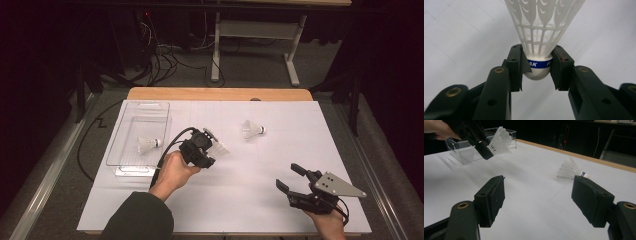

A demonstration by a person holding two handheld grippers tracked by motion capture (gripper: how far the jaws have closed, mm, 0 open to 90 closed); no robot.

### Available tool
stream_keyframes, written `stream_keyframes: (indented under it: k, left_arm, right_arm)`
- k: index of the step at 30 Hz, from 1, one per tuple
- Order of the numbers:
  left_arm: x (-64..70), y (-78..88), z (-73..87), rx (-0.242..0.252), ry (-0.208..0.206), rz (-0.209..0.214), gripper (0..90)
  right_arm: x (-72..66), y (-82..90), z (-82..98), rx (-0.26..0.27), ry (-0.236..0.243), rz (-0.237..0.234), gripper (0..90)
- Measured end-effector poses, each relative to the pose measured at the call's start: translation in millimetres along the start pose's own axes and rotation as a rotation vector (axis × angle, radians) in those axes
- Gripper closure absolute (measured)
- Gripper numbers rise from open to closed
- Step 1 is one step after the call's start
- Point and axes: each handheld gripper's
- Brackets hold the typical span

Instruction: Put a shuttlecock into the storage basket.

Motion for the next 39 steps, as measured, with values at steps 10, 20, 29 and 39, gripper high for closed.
stream_keyframes:
  k: [10,20,29,39]
  left_arm:
    - [-10.9,9.3,5.4,0.02,0.052,-0.024,65.1]
    - [-23.5,21.4,12.4,0.042,0.101,-0.04,65.0]
    - [-35.2,29.6,18.6,0.049,0.149,-0.05,65.0]
    - [-47.1,37.9,25.4,0.058,0.191,-0.059,65.1]
  right_arm:
    - [-2.9,16.9,20.3,0.028,-0.02,0.026,26.1]
    - [2.0,22.9,31.4,0.048,-0.048,0.053,25.4]
    - [2.0,20.9,32.0,0.046,-0.039,0.055,25.4]
    - [1.9,19.5,32.1,0.045,-0.038,0.052,25.4]
Point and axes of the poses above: each handheld gripper's, and its own axes: y roughly backward along the jaws, z roughly out of its underside, x roughly to its right, and after that the axes turned 1 degree about y, right-handed
